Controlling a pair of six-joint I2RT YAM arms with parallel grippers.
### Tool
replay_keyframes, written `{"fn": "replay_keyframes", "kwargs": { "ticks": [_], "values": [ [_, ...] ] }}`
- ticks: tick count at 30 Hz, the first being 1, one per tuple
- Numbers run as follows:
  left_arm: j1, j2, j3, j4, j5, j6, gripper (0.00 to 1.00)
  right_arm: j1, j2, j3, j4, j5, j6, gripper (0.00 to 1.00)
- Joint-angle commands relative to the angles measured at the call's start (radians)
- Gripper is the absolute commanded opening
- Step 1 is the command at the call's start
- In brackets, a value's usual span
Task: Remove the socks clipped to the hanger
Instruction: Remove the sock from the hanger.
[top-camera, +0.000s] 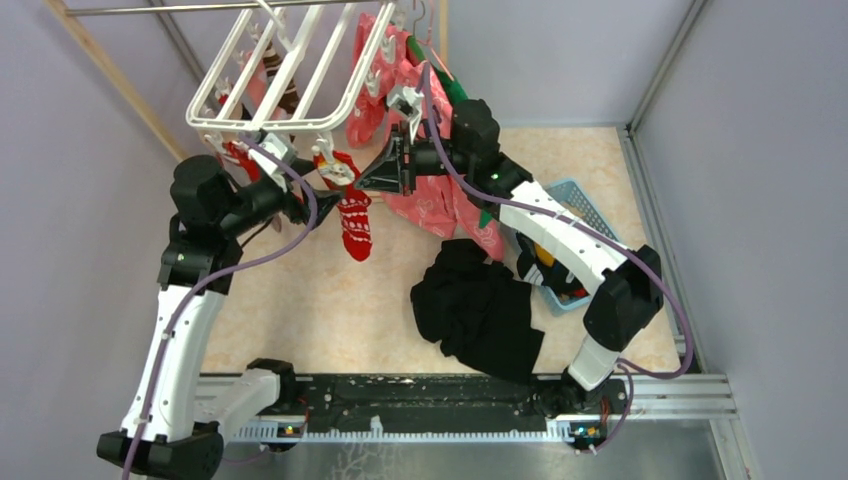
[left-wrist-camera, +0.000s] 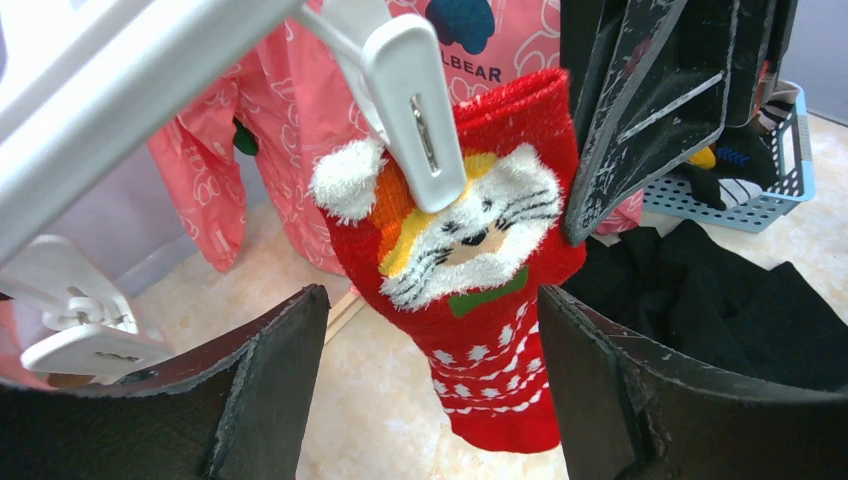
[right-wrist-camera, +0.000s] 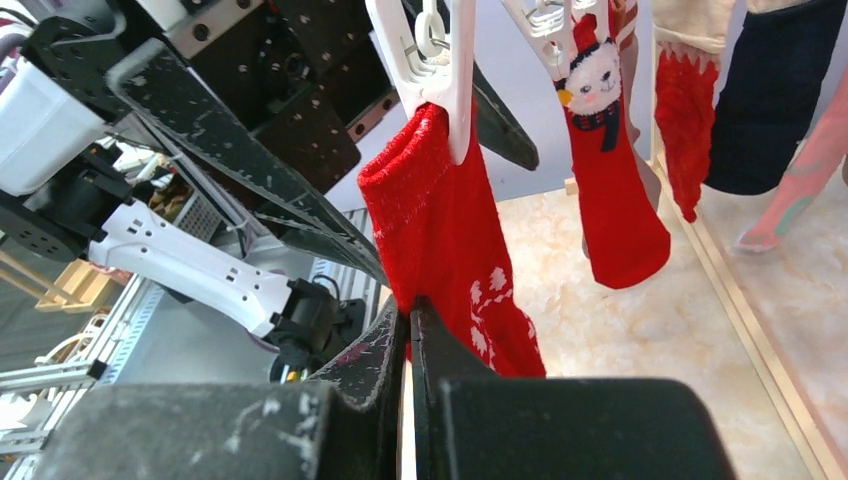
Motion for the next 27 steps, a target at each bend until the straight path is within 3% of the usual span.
{"fn": "replay_keyframes", "kwargs": {
  "ticks": [1,5,9,12,16,20,22,24,27],
  "values": [
    [0.024,0.002,-0.034,0.106,0.094,-0.05,0.82,-0.008,-0.031,0.003,0.06,-0.03,0.022,0.0],
    [0.029,0.03,-0.05,0.164,0.189,-0.078,0.8,-0.008,-0.028,0.003,0.063,-0.03,0.026,0.0],
    [0.033,0.049,-0.065,0.226,0.296,-0.12,0.71,-0.008,-0.029,0.003,0.062,-0.028,0.027,0.0],
    [0.041,0.047,-0.086,0.252,0.339,-0.143,0.55,-0.008,-0.028,0.004,0.061,-0.021,0.032,0.0],
    [0.059,0.028,-0.12,0.271,0.374,-0.157,0.24,-0.01,-0.02,0.023,0.051,-0.006,0.041,0.01],
    [0.075,0.021,-0.141,0.308,0.414,-0.204,0.02,-0.008,0.002,0.073,0.044,0.002,0.057,0.25],
    [0.081,0.019,-0.146,0.323,0.43,-0.224,0.0,-0.009,0.02,0.104,0.057,0.001,0.086,0.35],
    [0.086,0.02,-0.15,0.339,0.449,-0.241,0.0,-0.009,0.042,0.14,0.078,-0.004,0.118,0.51],
    [0.095,0.02,-0.165,0.374,0.47,-0.291,0.0,-0.008,0.081,0.187,0.099,-0.016,0.165,0.65]
  ]
}}
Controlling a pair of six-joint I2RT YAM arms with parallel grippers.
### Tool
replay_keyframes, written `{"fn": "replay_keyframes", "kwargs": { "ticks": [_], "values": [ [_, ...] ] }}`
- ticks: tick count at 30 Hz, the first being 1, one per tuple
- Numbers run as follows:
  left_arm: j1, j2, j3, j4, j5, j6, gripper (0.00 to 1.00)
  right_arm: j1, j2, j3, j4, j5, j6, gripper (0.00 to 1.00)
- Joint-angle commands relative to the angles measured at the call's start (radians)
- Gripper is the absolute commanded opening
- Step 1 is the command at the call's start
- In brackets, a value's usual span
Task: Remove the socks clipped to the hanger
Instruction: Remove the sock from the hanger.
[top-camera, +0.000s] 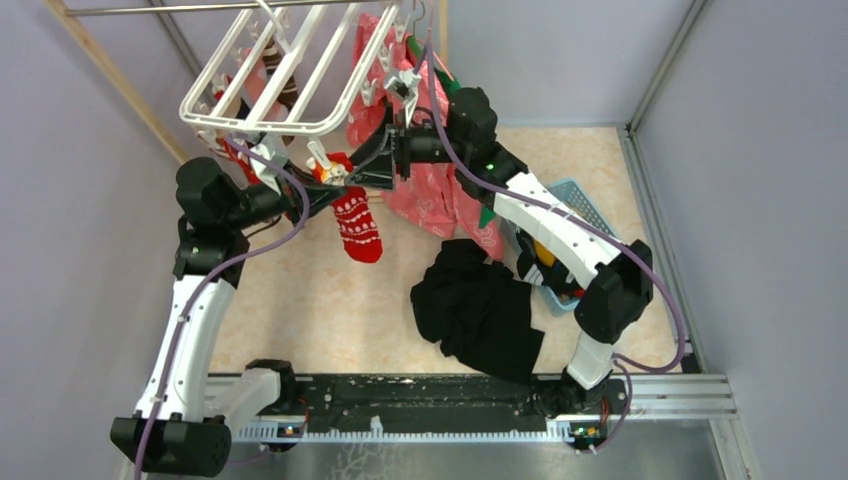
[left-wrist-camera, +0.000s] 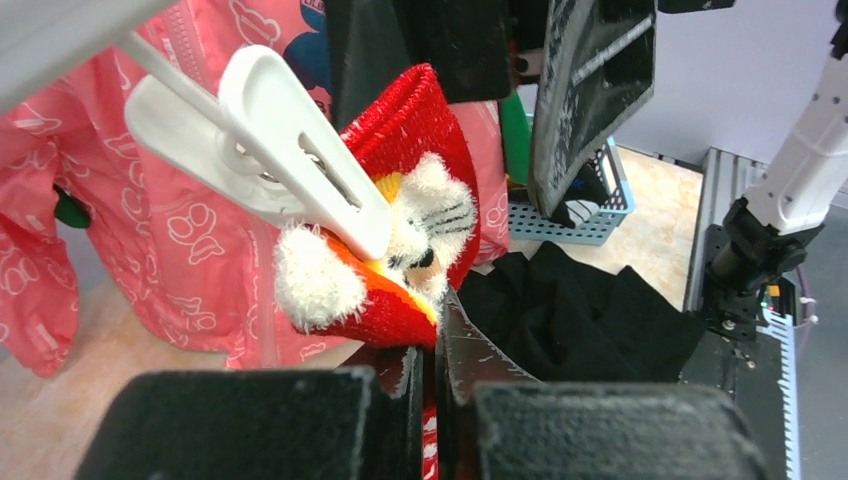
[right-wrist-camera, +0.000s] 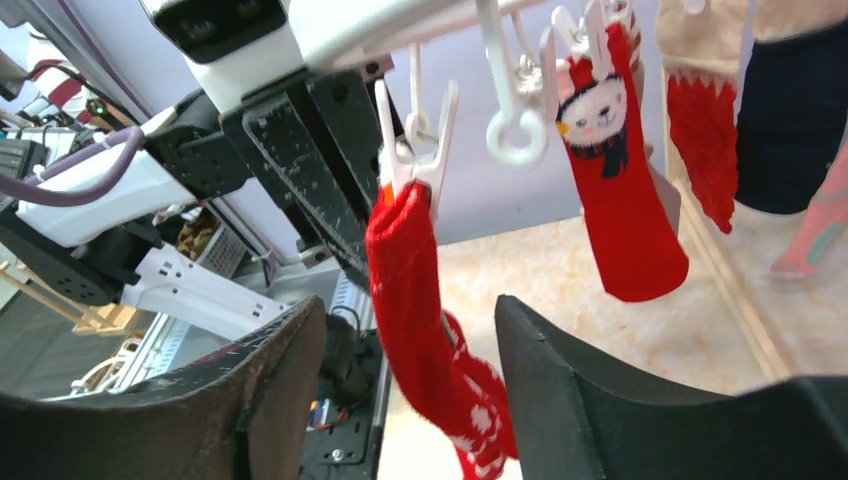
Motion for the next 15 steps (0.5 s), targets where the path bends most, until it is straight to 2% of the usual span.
{"fn": "replay_keyframes", "kwargs": {
  "ticks": [1,6,15],
  "values": [
    [0.016,-0.01,-0.024,0.085,0.082,-0.088,0.0,-0.007,0.044,0.108,0.093,-0.014,0.087,0.68],
    [0.032,0.0,-0.048,0.176,0.119,-0.172,0.0,0.001,0.089,0.158,0.152,-0.024,0.174,0.77],
    [0.034,0.011,-0.054,0.209,0.139,-0.21,0.0,0.065,0.15,0.268,0.068,0.044,0.118,0.77]
  ]
}}
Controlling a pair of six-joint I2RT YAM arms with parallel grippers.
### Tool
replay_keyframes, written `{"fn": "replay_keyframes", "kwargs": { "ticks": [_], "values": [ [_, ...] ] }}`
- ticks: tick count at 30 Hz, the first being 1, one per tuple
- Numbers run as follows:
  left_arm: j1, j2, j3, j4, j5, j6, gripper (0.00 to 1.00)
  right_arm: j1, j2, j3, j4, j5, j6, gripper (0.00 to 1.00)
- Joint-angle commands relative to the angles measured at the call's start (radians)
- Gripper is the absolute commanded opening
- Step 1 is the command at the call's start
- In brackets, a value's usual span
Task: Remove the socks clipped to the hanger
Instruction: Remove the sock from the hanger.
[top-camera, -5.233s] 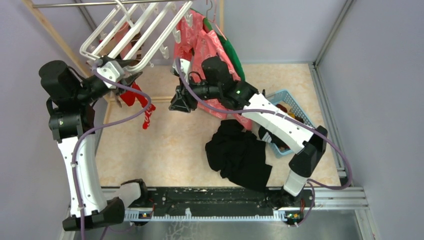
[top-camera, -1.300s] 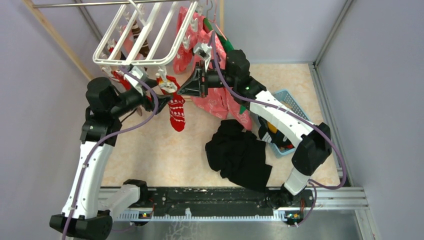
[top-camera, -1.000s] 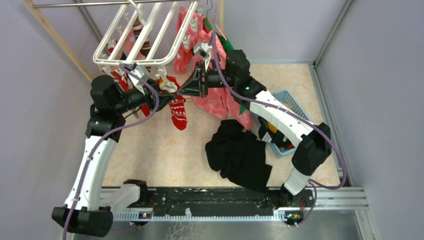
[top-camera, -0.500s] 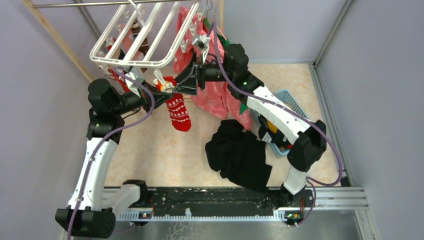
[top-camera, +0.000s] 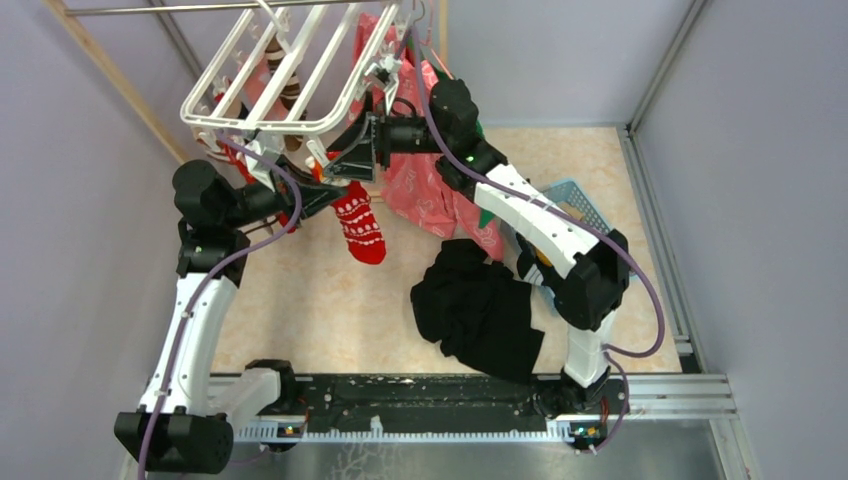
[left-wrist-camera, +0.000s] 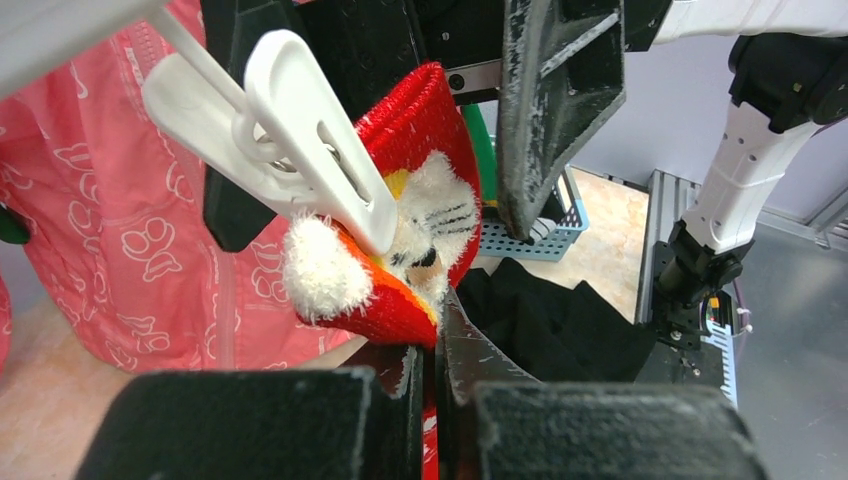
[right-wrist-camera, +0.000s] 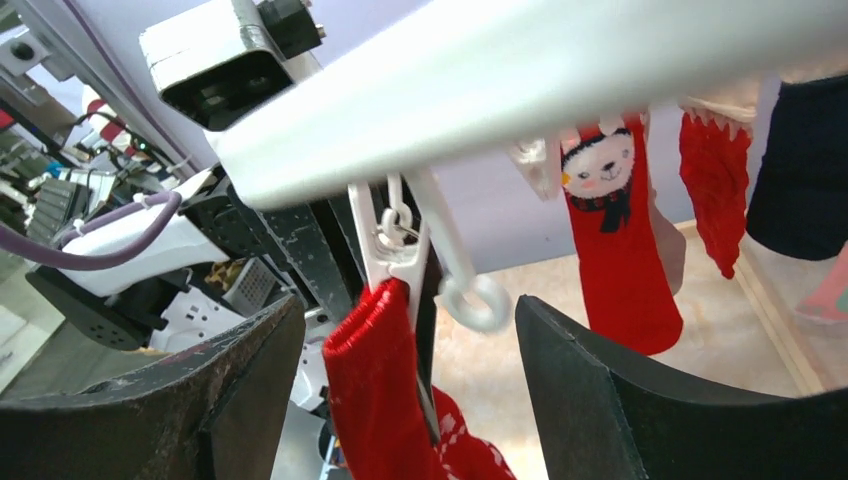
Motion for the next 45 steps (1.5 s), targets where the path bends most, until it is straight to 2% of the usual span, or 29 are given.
{"fn": "replay_keyframes", "kwargs": {
  "ticks": [1,5,13,20,27,36,40,42,43,45],
  "values": [
    [0.005,-0.001,-0.014,0.041,0.044,-0.029,0.0,0.034,0.022,0.096,0.027,0.037,-0.013,0.75],
    [0.005,-0.004,-0.023,0.046,0.05,-0.033,0.0,0.038,0.045,0.1,0.108,0.03,0.038,0.72],
    [0.008,-0.009,-0.025,0.039,0.051,-0.019,0.0,0.038,0.104,0.156,0.162,0.021,0.095,0.67],
    [0.008,-0.008,-0.03,0.034,0.047,-0.01,0.0,0.038,0.105,0.18,0.144,0.028,0.089,0.64],
    [0.009,-0.017,-0.047,0.026,0.033,0.015,0.0,0.039,0.11,0.196,0.14,0.032,0.109,0.47],
    [0.009,-0.028,-0.053,-0.02,0.007,0.078,0.0,0.039,0.105,0.2,0.109,0.033,0.114,0.14],
    [0.015,-0.041,-0.055,-0.062,-0.007,0.134,0.0,0.032,0.095,0.201,0.082,0.038,0.086,0.08],
    [0.023,-0.054,-0.065,-0.088,-0.012,0.159,0.0,0.028,0.089,0.199,0.068,0.04,0.075,0.08],
    [0.026,-0.058,-0.068,-0.103,-0.014,0.175,0.0,0.025,0.084,0.196,0.059,0.04,0.067,0.11],
    [0.027,-0.064,-0.07,-0.134,-0.016,0.219,0.0,0.02,0.076,0.187,0.04,0.042,0.054,0.26]
  ]
}}
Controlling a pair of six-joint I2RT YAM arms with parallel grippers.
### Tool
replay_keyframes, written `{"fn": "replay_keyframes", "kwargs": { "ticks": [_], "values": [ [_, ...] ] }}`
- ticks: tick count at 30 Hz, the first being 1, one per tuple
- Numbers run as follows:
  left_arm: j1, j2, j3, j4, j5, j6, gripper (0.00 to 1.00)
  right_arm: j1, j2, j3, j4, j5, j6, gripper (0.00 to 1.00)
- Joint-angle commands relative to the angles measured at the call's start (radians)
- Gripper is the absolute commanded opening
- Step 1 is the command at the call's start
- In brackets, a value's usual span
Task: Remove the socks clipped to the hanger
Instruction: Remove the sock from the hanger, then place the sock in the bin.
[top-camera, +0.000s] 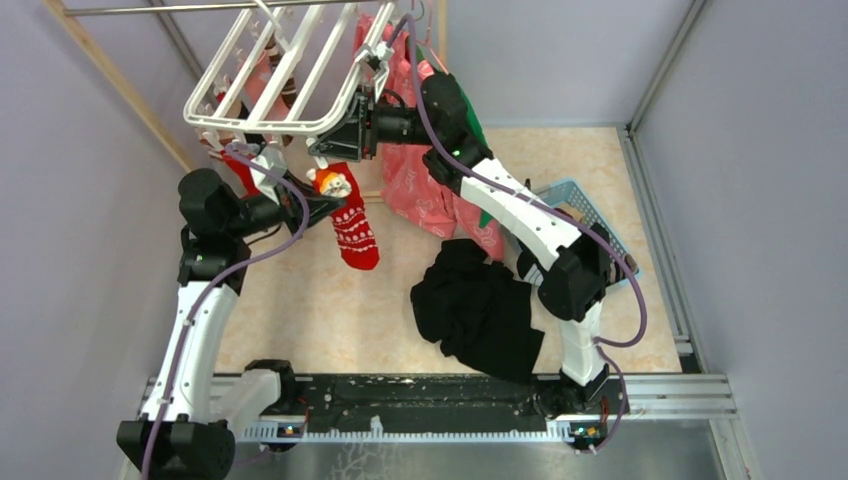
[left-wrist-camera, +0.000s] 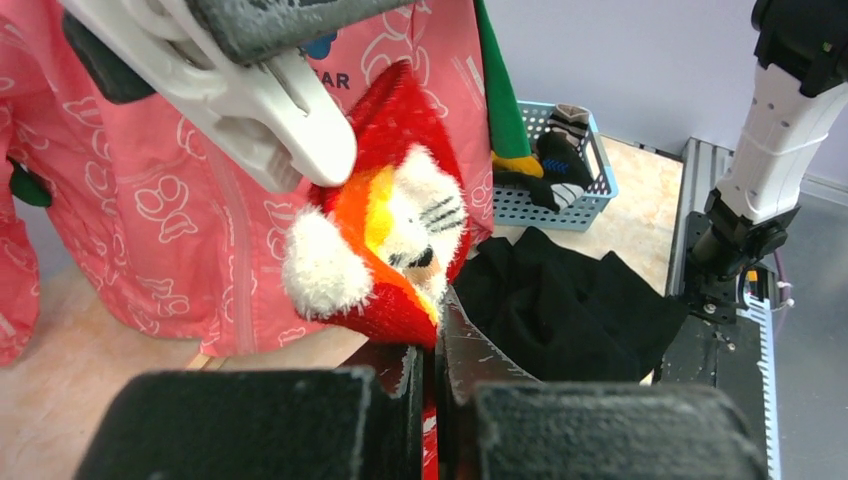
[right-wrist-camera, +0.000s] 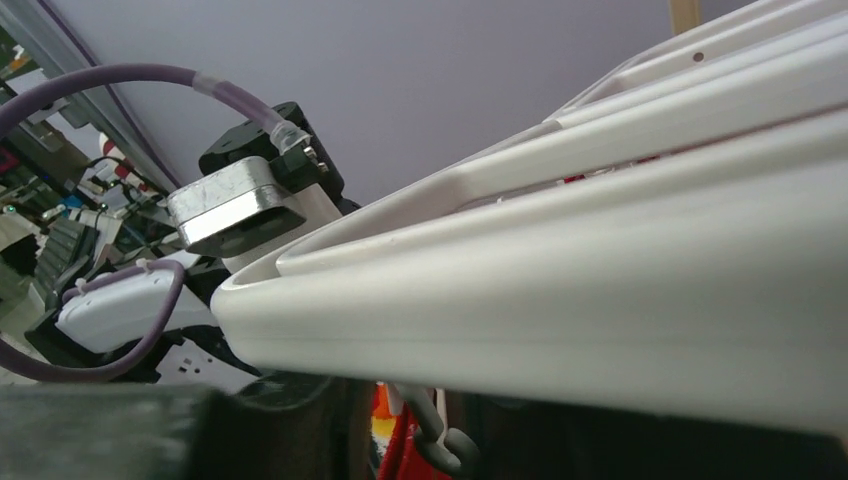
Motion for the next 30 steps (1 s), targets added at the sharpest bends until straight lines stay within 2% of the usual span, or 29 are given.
{"fn": "replay_keyframes", "kwargs": {
  "ticks": [1,9,12,21,30],
  "values": [
    [0.01,-0.032,-0.013,-0.075,-0.004,0.112,0.0,-0.012,-0.044,0.022,-0.039,-0.007,-0.039,0.34],
    [0.01,-0.045,-0.021,-0.127,0.006,0.168,0.0,-0.048,-0.144,-0.15,-0.047,-0.032,-0.062,0.72],
    [0.01,-0.043,-0.018,-0.126,0.005,0.157,0.0,-0.053,-0.205,-0.245,-0.044,-0.042,-0.093,0.8],
    [0.01,-0.045,-0.038,-0.059,0.036,0.076,0.0,-0.055,-0.37,-0.508,-0.003,-0.039,-0.187,0.81],
    [0.01,-0.049,-0.082,0.019,0.069,-0.004,0.0,-0.034,-0.349,-0.52,0.018,-0.04,-0.197,0.66]
  ]
}}
